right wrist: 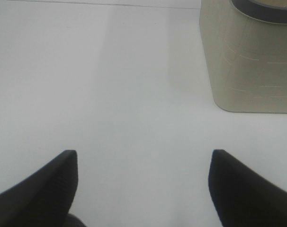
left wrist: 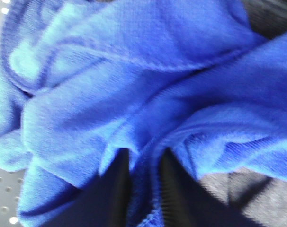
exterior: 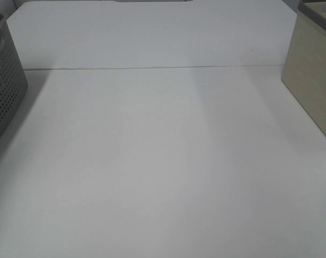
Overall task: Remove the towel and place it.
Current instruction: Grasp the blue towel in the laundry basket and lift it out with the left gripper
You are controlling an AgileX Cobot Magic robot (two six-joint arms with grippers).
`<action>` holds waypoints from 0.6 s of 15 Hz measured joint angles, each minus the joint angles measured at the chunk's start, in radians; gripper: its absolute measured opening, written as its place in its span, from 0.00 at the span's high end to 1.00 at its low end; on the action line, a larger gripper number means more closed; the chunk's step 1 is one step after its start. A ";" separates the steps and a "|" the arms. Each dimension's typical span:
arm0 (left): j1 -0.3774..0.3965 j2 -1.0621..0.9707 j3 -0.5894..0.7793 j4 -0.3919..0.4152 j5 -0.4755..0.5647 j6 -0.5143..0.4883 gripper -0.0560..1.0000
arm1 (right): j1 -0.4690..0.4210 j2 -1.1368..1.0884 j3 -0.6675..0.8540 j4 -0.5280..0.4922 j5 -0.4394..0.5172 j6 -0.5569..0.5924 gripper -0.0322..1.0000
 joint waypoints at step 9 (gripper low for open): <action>-0.130 -0.195 0.000 -0.021 0.046 -0.099 0.94 | 0.000 0.000 0.000 0.000 0.000 0.000 0.24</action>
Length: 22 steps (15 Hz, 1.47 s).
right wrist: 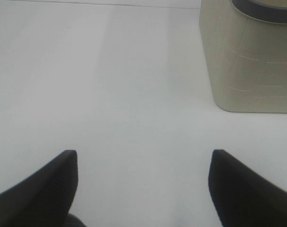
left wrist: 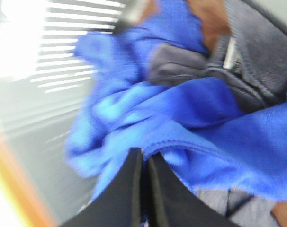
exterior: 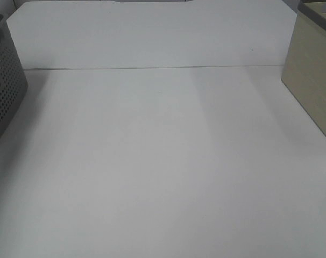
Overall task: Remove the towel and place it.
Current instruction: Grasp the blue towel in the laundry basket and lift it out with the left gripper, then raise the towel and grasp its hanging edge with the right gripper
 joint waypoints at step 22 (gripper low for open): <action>-0.520 -0.592 -0.001 -0.099 -0.323 0.099 0.94 | 0.000 0.000 0.000 0.000 0.000 0.000 0.24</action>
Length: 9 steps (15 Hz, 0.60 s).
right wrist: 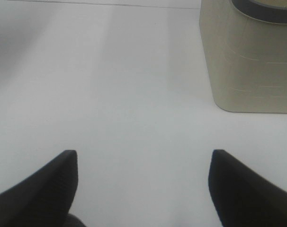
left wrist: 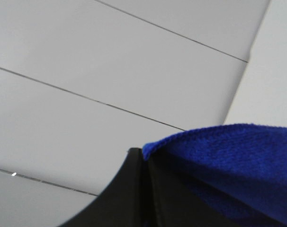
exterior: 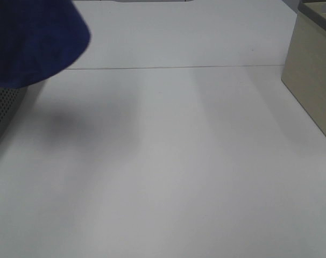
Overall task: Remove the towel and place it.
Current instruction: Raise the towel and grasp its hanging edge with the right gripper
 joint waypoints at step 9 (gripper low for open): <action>-0.350 0.109 0.001 -0.004 0.107 0.128 0.94 | 0.000 0.149 -0.019 0.154 -0.110 -0.175 0.24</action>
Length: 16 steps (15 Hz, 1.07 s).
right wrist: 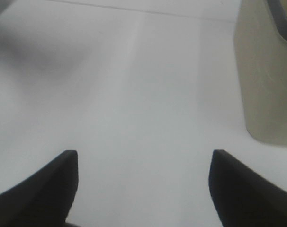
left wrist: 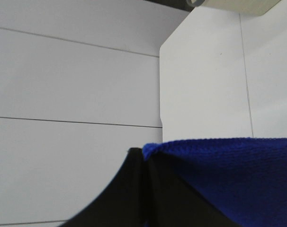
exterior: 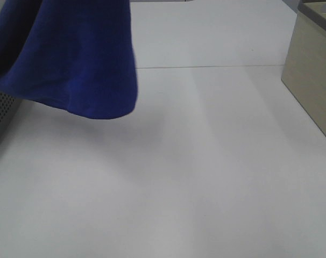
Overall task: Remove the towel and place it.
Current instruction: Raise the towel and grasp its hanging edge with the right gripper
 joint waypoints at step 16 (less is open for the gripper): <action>-0.144 0.000 0.000 -0.084 0.000 0.000 0.94 | 0.000 1.208 -0.002 1.510 -0.082 -1.929 0.24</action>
